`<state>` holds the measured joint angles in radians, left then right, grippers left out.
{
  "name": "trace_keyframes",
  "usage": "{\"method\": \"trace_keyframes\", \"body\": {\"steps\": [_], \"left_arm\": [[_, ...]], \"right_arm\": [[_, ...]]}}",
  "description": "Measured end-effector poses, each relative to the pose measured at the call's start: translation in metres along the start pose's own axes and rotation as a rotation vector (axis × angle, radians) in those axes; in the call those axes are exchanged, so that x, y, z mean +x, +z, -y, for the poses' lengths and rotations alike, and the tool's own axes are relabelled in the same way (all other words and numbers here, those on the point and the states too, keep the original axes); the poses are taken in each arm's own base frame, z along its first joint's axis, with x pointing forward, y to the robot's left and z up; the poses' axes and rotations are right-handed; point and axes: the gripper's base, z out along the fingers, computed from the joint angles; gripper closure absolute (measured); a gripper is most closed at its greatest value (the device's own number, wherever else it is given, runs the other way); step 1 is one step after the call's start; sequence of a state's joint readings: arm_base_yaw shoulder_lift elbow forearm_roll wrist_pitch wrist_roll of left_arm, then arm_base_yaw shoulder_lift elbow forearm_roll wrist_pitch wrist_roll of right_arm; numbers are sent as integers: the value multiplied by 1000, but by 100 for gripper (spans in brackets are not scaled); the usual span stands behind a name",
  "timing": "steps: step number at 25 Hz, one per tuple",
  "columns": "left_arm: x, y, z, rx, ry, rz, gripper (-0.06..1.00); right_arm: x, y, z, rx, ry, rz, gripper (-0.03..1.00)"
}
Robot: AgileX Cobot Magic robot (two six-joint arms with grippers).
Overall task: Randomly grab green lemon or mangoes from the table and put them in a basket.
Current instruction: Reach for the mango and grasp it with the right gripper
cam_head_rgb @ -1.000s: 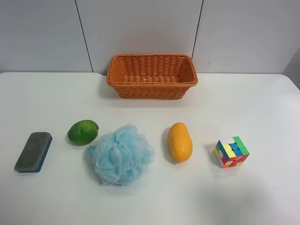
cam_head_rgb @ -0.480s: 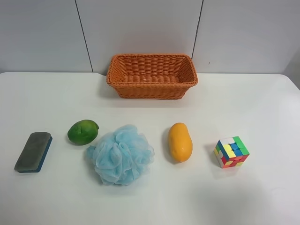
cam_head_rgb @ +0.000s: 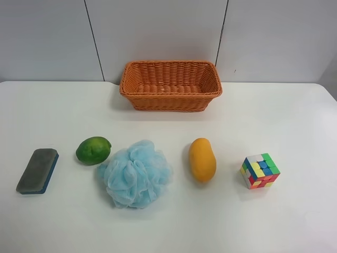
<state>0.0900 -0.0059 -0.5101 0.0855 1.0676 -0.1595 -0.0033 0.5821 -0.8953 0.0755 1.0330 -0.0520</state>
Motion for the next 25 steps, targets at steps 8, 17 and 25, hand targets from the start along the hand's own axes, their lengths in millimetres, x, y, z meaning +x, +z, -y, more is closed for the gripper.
{"method": "trace_keyframes", "body": {"steps": [8,17,25], "left_arm": [[0,0,0,0,0,0,-5],[0,0,0,0,0,0,-5],[0,0,0,0,0,0,-5]], "right_arm": [[-25,88,-26,-291,170,-265,5],[-16,163,-93,-342,45,-385,5],[28,232,-134,-286,25,-611,5]]}}
